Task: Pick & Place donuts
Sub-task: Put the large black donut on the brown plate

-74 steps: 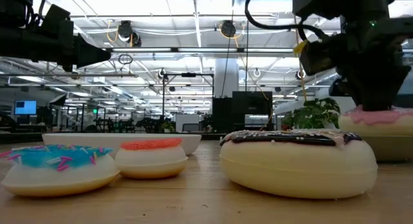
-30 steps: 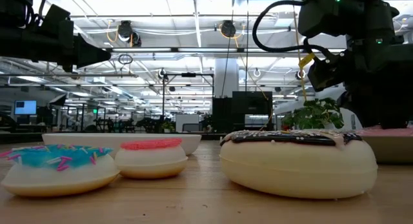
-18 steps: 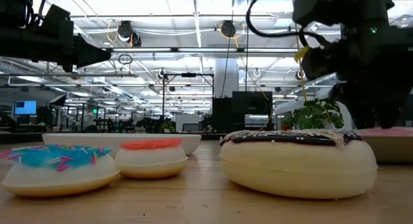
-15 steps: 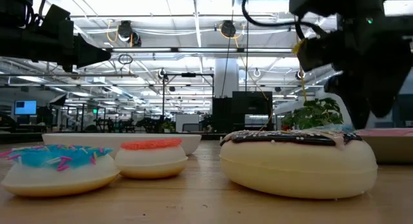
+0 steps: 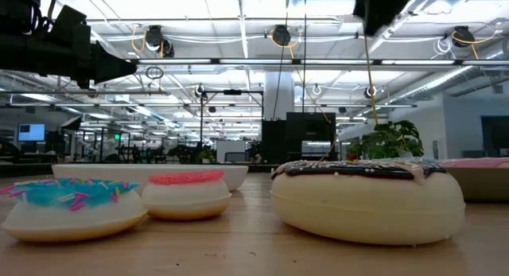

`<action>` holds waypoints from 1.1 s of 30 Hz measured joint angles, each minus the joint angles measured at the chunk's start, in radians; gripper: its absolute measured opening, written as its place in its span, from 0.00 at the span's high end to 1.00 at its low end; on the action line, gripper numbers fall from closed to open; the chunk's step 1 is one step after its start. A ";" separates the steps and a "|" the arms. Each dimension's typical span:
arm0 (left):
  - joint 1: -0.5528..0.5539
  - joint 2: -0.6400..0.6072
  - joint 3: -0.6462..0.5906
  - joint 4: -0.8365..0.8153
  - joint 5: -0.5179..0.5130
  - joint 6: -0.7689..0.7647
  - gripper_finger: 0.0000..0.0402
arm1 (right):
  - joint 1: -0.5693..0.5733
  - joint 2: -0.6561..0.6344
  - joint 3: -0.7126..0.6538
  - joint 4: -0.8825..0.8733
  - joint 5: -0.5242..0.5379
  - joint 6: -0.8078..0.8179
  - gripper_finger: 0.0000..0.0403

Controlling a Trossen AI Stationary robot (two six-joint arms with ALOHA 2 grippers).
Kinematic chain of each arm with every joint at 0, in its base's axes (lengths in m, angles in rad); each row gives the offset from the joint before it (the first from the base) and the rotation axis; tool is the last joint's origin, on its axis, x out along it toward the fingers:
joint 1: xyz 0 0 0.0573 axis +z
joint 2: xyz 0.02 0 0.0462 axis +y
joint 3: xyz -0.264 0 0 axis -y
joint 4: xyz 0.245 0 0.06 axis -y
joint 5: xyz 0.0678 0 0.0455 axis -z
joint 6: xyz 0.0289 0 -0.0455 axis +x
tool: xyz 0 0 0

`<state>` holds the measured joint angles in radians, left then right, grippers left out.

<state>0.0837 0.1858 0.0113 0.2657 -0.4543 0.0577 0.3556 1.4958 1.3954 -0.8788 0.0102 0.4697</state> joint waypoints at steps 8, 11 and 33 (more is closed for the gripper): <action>0.000 0.000 0.000 0.001 0.000 0.005 0.89 | 0.085 0.198 0.202 -0.073 0.022 -0.008 0.65; 0.000 0.000 0.000 0.001 0.000 -0.007 0.89 | 0.092 0.307 0.317 -0.119 0.049 -0.013 0.74; 0.000 0.000 0.000 -0.010 0.000 -0.003 0.89 | 0.100 0.605 0.600 -0.159 -0.009 -0.283 0.88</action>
<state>0.0835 0.1856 0.0113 0.2552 -0.4545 0.0551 0.4560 2.1012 1.9957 -1.0377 0.0010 0.1864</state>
